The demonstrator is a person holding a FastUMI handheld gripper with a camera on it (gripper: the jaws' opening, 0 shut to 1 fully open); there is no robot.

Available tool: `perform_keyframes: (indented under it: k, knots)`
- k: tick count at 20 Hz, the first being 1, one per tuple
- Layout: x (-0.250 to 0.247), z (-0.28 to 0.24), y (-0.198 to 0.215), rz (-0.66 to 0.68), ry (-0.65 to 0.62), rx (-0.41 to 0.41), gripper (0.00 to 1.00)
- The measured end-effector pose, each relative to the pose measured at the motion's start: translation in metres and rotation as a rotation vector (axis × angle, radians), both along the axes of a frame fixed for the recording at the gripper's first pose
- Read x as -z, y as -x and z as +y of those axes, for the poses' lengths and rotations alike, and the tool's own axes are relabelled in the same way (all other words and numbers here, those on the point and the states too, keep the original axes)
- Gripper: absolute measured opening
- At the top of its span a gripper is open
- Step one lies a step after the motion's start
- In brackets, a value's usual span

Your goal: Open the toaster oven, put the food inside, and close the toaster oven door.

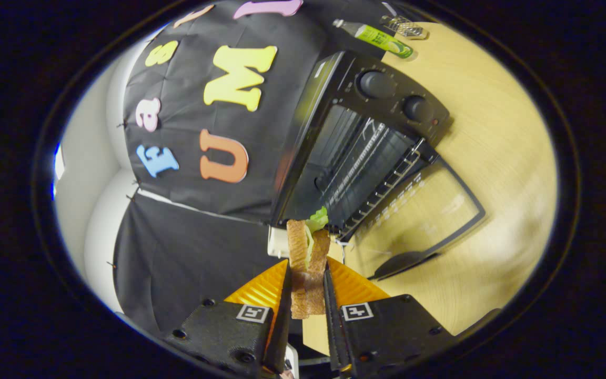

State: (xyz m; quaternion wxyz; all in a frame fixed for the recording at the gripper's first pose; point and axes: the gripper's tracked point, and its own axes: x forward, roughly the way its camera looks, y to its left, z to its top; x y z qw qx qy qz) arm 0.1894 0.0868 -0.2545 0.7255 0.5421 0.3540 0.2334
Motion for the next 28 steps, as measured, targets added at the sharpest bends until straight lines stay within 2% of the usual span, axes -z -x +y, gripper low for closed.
perform_keyframes:
  k: [4, 6, 13, 19, 22, 25, 28]
  knots:
    - [0.022, -0.013, -0.05, -0.005, -0.023, 0.143, 0.37]
    - [0.036, -0.011, -0.071, -0.006, -0.019, 0.176, 0.36]
    - [0.051, 0.016, -0.126, -0.044, 0.0, 0.239, 0.36]
    - [0.062, 0.022, -0.136, -0.068, 0.08, 0.233, 0.37]
    - [0.073, 0.015, -0.14, -0.068, 0.16, 0.227, 0.37]
    - [0.073, 0.013, -0.142, -0.097, 0.27, 0.212, 0.42]
    - [0.069, 0.008, -0.141, -0.133, 0.443, 0.192, 0.67]
